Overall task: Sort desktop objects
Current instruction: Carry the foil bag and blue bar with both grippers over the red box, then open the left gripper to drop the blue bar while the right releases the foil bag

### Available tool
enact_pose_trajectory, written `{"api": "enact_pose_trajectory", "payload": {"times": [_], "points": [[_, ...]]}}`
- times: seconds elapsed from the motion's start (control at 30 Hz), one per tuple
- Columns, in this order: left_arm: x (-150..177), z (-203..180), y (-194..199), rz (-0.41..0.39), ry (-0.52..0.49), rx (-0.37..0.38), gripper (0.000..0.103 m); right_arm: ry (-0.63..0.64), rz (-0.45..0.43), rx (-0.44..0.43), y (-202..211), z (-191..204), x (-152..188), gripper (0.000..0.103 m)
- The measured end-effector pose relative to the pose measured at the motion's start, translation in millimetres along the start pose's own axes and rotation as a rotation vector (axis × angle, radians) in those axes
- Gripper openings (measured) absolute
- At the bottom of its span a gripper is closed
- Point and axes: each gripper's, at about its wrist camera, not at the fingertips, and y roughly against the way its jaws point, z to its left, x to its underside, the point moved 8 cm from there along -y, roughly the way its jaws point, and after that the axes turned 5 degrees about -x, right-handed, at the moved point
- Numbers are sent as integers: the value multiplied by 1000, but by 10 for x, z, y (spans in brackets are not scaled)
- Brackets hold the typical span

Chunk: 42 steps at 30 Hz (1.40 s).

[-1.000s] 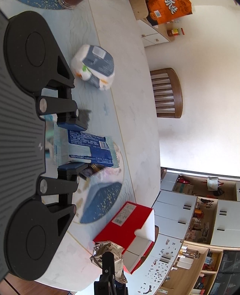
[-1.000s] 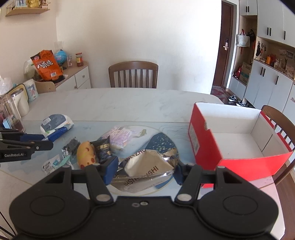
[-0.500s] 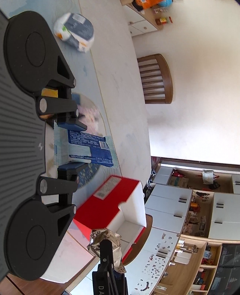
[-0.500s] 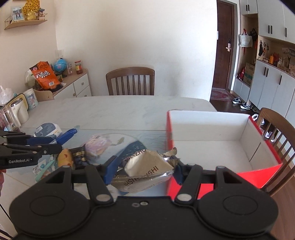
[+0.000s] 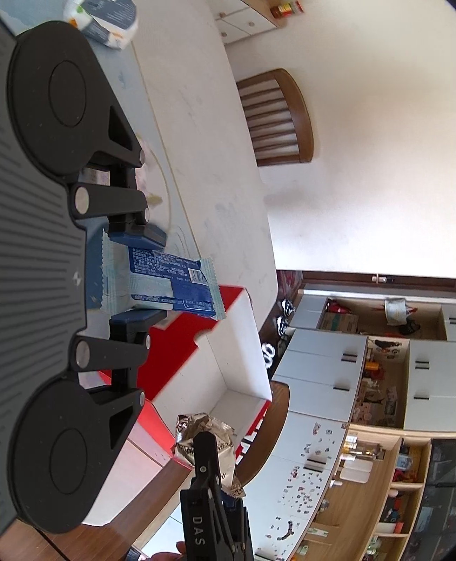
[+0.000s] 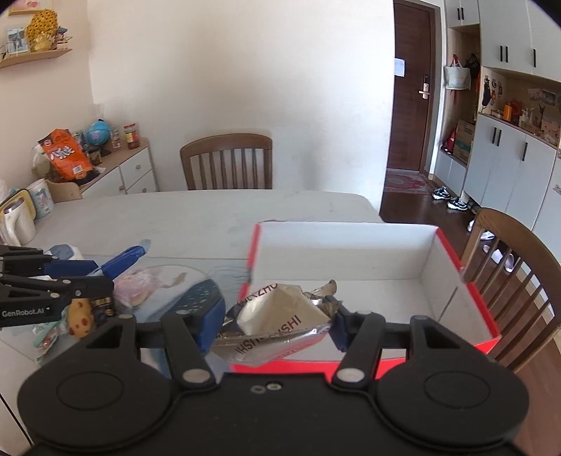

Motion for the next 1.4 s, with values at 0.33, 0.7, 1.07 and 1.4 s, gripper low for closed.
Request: {"api": "enact_pose_trajectory", "payload": {"times": [0.33, 0.7, 1.07, 1.4], "points": [[-269, -456, -232, -15, -58, 61, 34, -26, 21, 36, -128, -450, -12, 60], [-399, -820, -619, 36, -117, 119, 34, -10, 68, 50, -298, -774, 30, 60], [-451, -1172, -1120, 122, -227, 142, 34, -20, 118, 62, -563, -1030, 78, 60], [-428, -1370, -1569, 214, -296, 132, 34, -14, 214, 26, -825, -1200, 220, 60]]}}
